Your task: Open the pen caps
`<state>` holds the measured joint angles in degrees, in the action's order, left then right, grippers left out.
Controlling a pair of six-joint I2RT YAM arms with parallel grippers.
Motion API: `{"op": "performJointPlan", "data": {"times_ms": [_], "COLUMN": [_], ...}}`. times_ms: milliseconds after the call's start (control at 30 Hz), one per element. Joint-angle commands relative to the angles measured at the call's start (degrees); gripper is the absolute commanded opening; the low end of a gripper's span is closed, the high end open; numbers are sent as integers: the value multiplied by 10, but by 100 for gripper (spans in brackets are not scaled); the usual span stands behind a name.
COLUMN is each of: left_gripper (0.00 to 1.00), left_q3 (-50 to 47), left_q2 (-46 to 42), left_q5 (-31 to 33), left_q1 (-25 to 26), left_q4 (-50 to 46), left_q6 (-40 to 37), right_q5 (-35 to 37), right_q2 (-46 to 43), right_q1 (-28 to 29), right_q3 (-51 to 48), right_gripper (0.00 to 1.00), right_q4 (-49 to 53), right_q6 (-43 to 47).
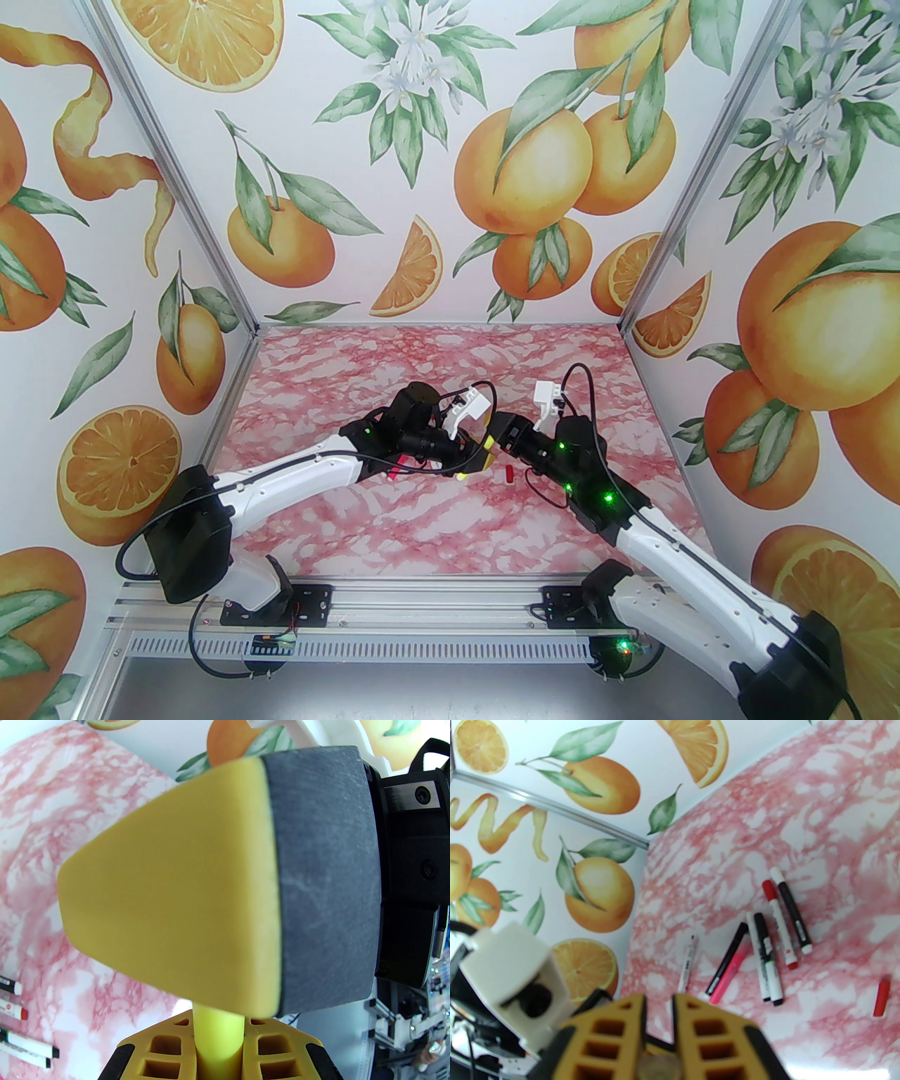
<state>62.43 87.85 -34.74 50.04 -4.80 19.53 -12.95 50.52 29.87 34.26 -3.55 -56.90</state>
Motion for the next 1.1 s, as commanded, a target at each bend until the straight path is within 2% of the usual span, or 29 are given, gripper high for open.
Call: {"op": "performJointPlan", "data": {"times_ms": [0, 167, 300, 433, 567, 733, 867, 1067], "left_gripper": [3, 3, 2, 1, 1, 1, 1, 3], "left_q3": [-5, -7, -10, -6, -16, -37, -48, -62], "left_q2": [-8, -10, -25, -36, -43, -66, -91, -131], "left_q5": [-59, -46, -6, 64, 71, 63, 90, 189], "left_q1": [4, 4, 6, 27, 33, 30, 18, 6], "left_q4": [-31, -47, -53, -76, -72, -55, -60, -93], "left_q6": [-11, -25, -28, -45, -45, -32, -27, -30], "right_q5": [7, -21, 40, 91, 83, 35, 25, 70], "right_q2": [-10, -9, -19, -9, 19, 27, 4, -19], "right_q1": [-35, -47, -47, -50, -57, -63, -64, -64], "right_q3": [0, 7, 22, 43, 62, 64, 59, 42], "right_gripper": [14, 14, 13, 13, 13, 13, 14, 15], "right_q4": [-66, -77, -15, 13, 3, -9, 80, 218], "right_q6": [27, 33, 42, 48, 57, 73, 121, 197]}}
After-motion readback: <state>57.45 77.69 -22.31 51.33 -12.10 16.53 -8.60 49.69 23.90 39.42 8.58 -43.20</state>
